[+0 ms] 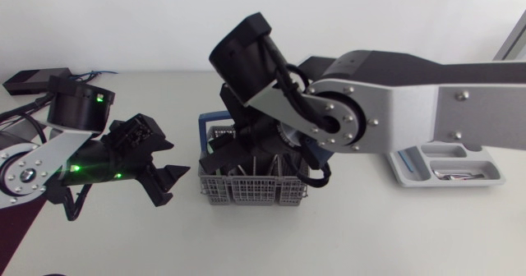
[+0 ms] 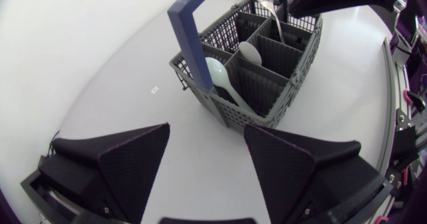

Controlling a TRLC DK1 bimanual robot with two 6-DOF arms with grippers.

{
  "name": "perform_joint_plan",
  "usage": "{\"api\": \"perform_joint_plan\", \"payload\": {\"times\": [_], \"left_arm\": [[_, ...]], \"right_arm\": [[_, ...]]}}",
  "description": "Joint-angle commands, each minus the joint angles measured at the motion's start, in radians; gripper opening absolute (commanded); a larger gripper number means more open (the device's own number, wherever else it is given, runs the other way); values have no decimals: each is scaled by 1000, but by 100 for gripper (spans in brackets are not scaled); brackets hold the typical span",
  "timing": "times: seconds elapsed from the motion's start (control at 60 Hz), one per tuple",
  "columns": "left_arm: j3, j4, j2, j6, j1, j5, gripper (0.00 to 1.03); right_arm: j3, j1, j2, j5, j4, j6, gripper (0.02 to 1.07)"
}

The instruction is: Unload the cutlery basket into the drawer organizer.

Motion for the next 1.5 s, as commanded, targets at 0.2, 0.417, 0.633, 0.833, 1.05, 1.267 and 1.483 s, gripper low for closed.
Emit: {"api": "perform_joint_plan", "payload": {"times": [0.2,0.417,0.633,0.833,1.05,1.267,1.483], "left_arm": [[-33,10,21,13,0,-9,78],[-40,16,22,13,5,-9,78],[-43,26,30,16,11,-9,78],[-46,40,47,16,11,-9,78],[-53,49,59,22,14,-9,78],[-53,54,64,26,18,-9,78],[-51,62,74,27,18,-9,78]], "right_arm": [[21,37,53,69,-26,132,85],[34,32,111,69,-29,238,82],[54,31,157,63,-35,330,82],[78,32,206,64,-3,362,70],[72,20,214,81,74,359,44],[81,19,237,96,86,364,38],[81,17,246,116,91,365,34]]}}
